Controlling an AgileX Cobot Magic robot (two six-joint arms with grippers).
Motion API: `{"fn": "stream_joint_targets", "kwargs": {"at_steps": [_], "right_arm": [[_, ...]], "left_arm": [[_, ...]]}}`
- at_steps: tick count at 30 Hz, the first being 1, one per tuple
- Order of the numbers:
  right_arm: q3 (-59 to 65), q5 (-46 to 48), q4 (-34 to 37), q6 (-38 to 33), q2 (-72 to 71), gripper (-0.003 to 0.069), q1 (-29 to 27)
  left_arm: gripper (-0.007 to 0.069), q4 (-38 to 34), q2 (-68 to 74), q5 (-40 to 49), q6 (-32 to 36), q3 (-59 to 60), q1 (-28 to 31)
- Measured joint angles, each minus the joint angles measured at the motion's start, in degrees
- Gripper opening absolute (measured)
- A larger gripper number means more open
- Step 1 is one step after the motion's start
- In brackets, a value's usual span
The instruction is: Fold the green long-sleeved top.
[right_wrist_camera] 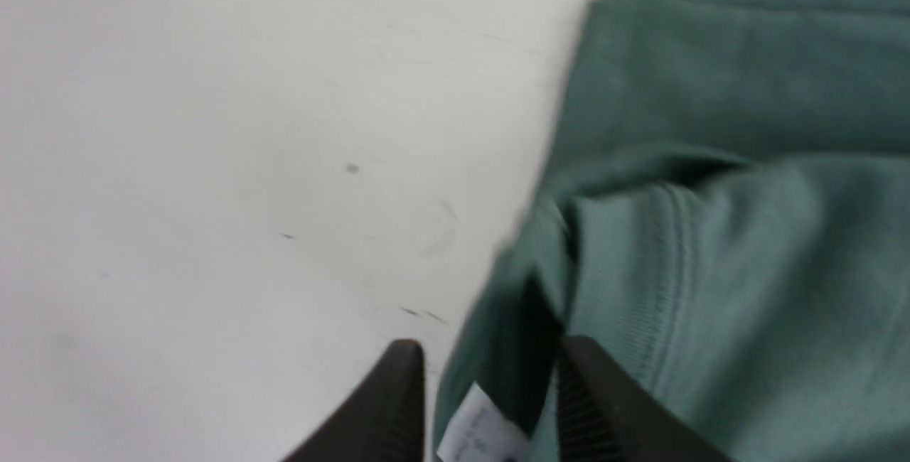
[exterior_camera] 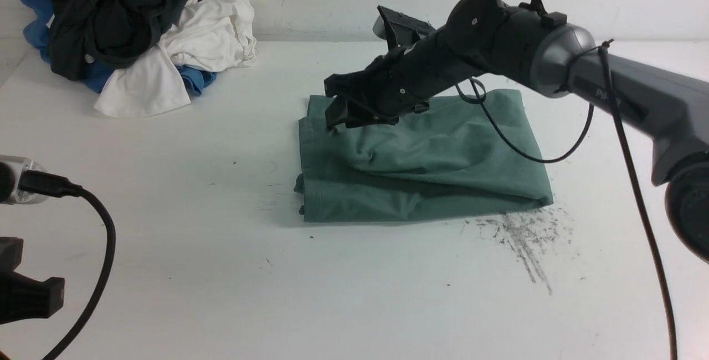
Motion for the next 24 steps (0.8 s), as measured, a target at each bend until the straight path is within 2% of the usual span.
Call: {"fn": "stream_joint_targets", "kwargs": {"at_steps": [2, 3, 7, 11, 12, 13, 16, 17, 20, 23, 24], "right_arm": [[0.00, 0.25, 1.08, -2.91, -1.24, 0.0340, 0.00], [0.00, 0.47, 1.08, -3.84, -1.74, 0.0349, 0.00], [-0.18, 2.94, -0.94, -5.60, -2.24, 0.0334, 0.00], [-0.18, 6.22, -4.10, -5.51, -0.18, 0.0248, 0.28], [-0.18, 6.75, -4.31, -5.44, 2.25, 0.0183, 0.71], [-0.18, 6.75, -4.31, -5.44, 2.54, 0.0175, 0.77], [-0.11, 5.79, -4.02, -7.04, 6.45, 0.0044, 1.74], [-0.11, 5.56, -3.91, -7.46, 6.52, 0.0024, 1.81], [-1.97, 5.47, -6.19, -8.49, 4.74, -0.0007, 1.60], [-5.66, 7.86, -14.70, -8.17, 0.44, -0.0010, 1.47], [-7.79, 9.29, -19.62, -7.49, -2.17, -0.0010, 1.47]], "left_arm": [[-0.0007, 0.00, 0.00, 0.00, 0.00, 0.00, 0.00], [-0.0007, 0.00, 0.00, 0.00, 0.00, 0.00, 0.00], [-0.0007, 0.38, 0.00, -0.27, 0.00, 0.00, 0.00], [-0.0007, 0.55, -0.07, -1.20, 0.00, 0.00, 0.00], [-0.0007, 0.73, -0.34, -1.76, 0.00, 0.00, 0.00], [-0.0007, 0.69, -0.38, -1.76, 0.00, 0.00, 0.00], [-0.0007, 2.15, -2.65, -2.49, 1.87, 0.00, 0.00], [-0.0007, 2.31, -3.50, -2.75, 2.73, 0.00, 0.00], [-0.0007, 2.85, -10.57, -3.92, 6.32, 0.12, 0.00], [-0.0007, 3.31, -18.00, -5.81, 9.00, 1.44, 0.00], [-0.0007, 3.64, -21.26, -6.16, 9.60, 2.36, 0.00]]}}
